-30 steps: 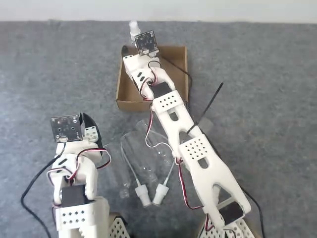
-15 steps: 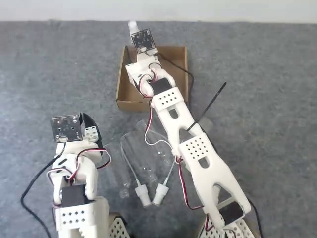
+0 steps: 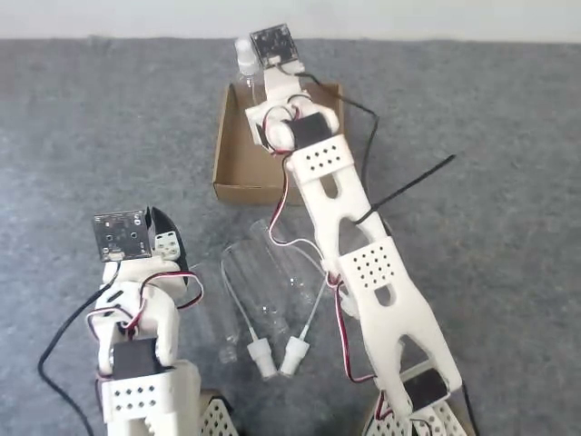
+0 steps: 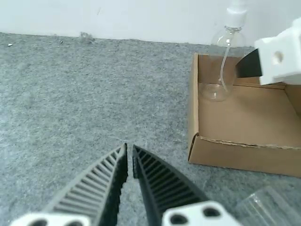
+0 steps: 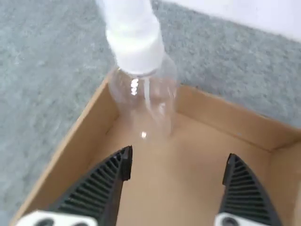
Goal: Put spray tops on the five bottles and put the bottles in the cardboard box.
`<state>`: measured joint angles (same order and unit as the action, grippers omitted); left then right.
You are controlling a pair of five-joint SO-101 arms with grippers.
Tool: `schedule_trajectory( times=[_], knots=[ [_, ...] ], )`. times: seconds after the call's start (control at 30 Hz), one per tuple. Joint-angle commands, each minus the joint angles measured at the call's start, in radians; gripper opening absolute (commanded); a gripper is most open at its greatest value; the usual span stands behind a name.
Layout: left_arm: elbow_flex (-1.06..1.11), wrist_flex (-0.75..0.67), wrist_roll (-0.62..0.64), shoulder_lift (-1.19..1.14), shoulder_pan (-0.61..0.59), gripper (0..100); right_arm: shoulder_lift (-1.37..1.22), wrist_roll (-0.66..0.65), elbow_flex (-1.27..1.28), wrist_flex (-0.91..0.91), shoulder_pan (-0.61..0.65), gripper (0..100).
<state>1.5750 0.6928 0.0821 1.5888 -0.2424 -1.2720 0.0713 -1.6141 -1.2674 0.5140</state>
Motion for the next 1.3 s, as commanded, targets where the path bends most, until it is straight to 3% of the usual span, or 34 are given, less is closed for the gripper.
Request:
schedule_trajectory(
  times=[0.0, 0.13, 0.53, 0.8, 0.97, 1.07, 1.27],
  knots=[
    [-0.019, -0.038, -0.008, 0.015, -0.043, 1, 0.163, 0.003, -0.069, -0.102, -0.007, 26.8],
    [-0.015, -0.086, 0.002, 0.015, -0.103, 1, 0.228, 0.002, -0.069, -0.186, -0.008, 26.8],
    [-0.015, -0.087, 0.002, 0.015, -0.107, 1, 0.452, -0.052, -0.068, -0.526, 0.001, 26.7],
    [-0.015, -0.087, 0.002, 0.015, -0.107, 1, 0.516, -0.057, -0.066, -0.535, -0.018, 26.1],
    [-0.015, -0.087, 0.0, 0.015, -0.107, 1, 0.599, -0.058, -0.066, -0.535, -0.015, 15.7],
    [-0.015, -0.087, 0.0, 0.015, -0.107, 1, 0.65, -0.058, -0.063, -0.535, -0.016, 14.7],
    [-0.015, -0.087, 0.0, 0.015, -0.107, 1, 0.832, -0.084, 0.172, -0.535, -0.013, 14.5]
  ],
)
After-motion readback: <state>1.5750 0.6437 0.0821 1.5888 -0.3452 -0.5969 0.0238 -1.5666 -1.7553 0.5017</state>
